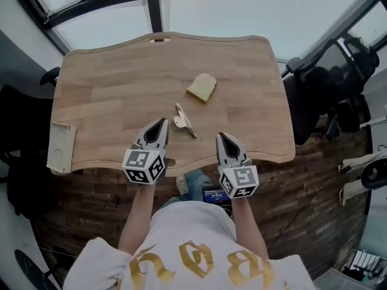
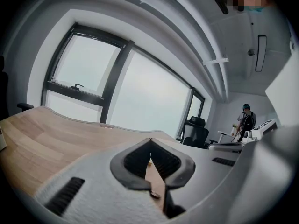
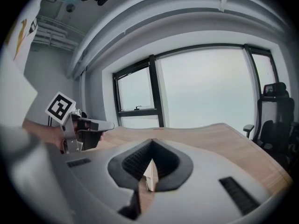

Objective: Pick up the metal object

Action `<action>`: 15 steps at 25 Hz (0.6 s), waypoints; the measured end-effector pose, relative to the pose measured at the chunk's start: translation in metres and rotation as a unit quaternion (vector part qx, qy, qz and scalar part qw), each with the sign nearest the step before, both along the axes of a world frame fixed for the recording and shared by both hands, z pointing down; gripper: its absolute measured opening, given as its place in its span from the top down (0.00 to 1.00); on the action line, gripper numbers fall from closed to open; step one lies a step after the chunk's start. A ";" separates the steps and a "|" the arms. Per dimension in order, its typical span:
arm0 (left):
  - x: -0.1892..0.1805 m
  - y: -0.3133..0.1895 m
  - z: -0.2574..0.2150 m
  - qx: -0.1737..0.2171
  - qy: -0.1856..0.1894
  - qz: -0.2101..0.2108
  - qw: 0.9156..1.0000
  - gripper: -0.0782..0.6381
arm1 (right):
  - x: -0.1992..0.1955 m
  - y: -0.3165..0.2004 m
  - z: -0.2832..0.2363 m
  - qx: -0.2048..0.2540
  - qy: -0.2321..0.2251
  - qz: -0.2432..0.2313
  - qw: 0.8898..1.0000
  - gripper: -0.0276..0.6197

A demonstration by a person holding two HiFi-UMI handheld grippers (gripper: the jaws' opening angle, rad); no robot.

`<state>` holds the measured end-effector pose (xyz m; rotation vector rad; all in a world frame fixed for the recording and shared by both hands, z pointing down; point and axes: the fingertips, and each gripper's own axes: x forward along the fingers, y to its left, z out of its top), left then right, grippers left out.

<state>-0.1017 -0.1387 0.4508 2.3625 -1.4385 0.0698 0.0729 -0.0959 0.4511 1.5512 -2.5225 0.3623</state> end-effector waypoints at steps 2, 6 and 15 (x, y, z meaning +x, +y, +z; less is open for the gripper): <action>0.003 -0.006 0.001 -0.001 0.002 0.001 1.000 0.86 | -0.001 -0.004 0.003 -0.003 -0.002 -0.005 1.000 0.94; 0.013 -0.013 0.004 -0.001 -0.004 0.010 1.000 0.86 | 0.003 -0.012 0.012 -0.012 -0.002 -0.007 1.000 0.94; 0.007 -0.024 0.029 -0.027 0.004 -0.013 1.000 0.86 | 0.005 -0.020 0.035 -0.037 0.004 -0.017 0.999 0.94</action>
